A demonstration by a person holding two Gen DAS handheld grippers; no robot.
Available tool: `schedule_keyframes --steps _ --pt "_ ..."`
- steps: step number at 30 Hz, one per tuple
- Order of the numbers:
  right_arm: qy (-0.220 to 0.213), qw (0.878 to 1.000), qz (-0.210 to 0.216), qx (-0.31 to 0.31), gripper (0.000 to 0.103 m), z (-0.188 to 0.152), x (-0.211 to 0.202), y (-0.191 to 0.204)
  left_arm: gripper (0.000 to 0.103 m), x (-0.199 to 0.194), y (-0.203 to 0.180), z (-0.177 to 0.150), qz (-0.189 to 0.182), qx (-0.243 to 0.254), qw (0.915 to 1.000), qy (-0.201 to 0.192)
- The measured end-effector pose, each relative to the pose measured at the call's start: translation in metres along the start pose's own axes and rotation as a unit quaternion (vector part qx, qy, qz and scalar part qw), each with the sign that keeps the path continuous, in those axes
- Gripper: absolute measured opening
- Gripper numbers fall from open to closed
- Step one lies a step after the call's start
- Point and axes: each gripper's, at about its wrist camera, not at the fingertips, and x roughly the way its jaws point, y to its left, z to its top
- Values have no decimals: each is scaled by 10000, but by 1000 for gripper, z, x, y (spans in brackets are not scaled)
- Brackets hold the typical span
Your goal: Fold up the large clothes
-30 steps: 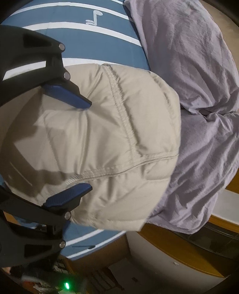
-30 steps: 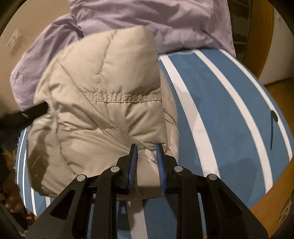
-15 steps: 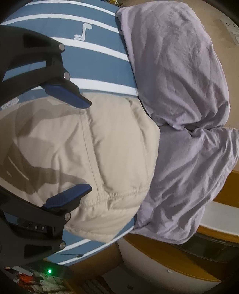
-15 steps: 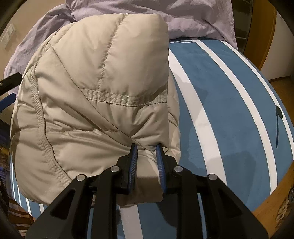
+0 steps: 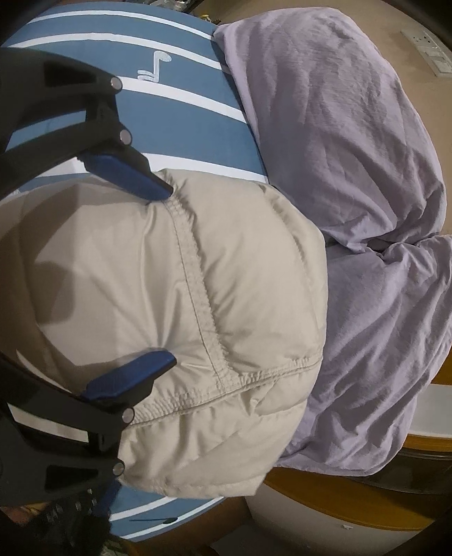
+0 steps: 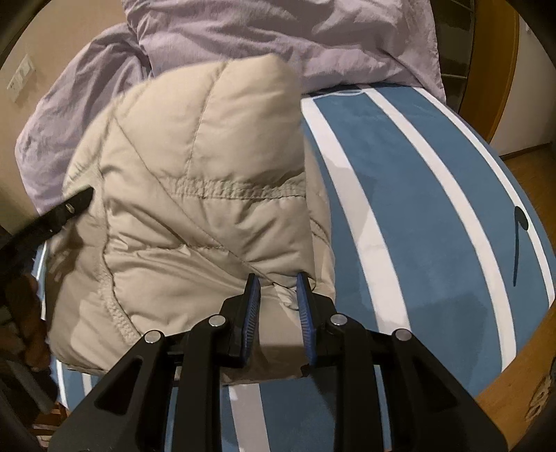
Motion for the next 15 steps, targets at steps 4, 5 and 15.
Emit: schedule_keyframes --steps 4,5,15 --pt "-309 9995 -11 46 51 13 -17 -3 88 4 -3 -1 73 21 10000 -30" --pt "-393 9992 6 49 51 16 -21 -3 88 5 -4 -2 88 30 9999 -41" --pt "-935 9949 321 -220 33 68 -20 19 88 9 -6 -4 128 45 9999 -90"
